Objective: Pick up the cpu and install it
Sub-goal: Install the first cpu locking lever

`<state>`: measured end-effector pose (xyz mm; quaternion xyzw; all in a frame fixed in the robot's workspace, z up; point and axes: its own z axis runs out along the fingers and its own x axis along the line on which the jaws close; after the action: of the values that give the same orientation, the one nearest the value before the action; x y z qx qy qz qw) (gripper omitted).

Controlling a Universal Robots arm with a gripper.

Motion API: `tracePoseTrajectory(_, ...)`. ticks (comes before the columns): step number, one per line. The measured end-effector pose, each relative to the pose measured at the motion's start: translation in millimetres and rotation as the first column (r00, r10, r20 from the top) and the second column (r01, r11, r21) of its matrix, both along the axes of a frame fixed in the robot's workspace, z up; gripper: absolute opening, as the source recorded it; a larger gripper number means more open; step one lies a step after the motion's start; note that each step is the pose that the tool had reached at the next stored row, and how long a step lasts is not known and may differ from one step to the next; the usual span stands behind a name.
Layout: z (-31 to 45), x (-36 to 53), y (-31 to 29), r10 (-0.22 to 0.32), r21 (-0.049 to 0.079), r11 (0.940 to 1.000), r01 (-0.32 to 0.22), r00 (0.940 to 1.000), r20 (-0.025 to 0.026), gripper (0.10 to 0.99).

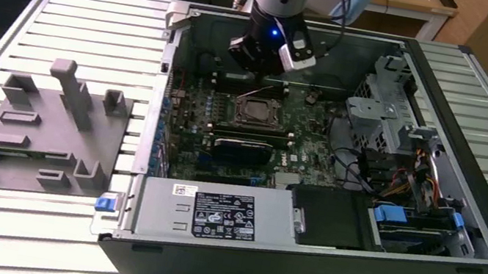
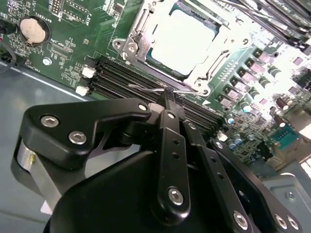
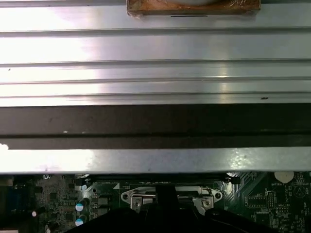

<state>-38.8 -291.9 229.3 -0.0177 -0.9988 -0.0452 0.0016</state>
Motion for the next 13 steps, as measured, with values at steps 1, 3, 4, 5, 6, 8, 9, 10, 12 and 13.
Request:
tracePoseTrajectory(1, -0.6, 0.9, 0.3, 0.0, 0.0, 1.0, 0.0, 1.0, 0.0001, 0.106)
tracePoseTrajectory(3, -1.7, 2.3, 1.1, 0.0, 0.0, 1.0, 0.0, 1.0, 0.0001, 0.106)
tracePoseTrajectory(4, -2.3, 3.2, 1.6, 0.0, 0.0, 1.0, 0.0, 1.0, 0.0, 0.106)
tracePoseTrajectory(5, -2.9, 4.0, 2.1, 0.0, 0.0, 1.0, 0.0, 1.0, 0.0, 0.106)
tracePoseTrajectory(6, -3.5, 4.9, 2.6, 0.0, 0.0, 1.0, 0.0, 1.0, 0.0001, 0.106)
tracePoseTrajectory(8, -4.7, 6.6, 3.6, 0.0, 0.0, 1.0, 0.0, 1.0, 0.0001, 0.106)
tracePoseTrajectory(9, -5.4, 7.3, 4.0, 0.0, 0.0, 1.0, 0.0, 1.0, 0.0002, 0.106)
tracePoseTrajectory(10, -6.1, 8.1, 4.4, 0.0, 0.0, 1.0, 0.0, 1.0, 0.0002, 0.106)
tracePoseTrajectory(12, -7.5, 9.6, 5.2, 0.0, 0.0, 1.0, 0.0, 1.0, 0.0001, 0.106)
tracePoseTrajectory(13, -8.5, 10.6, 5.5, 0.0, 0.0, 1.0, 0.0, 1.0, 0.0001, 0.106)
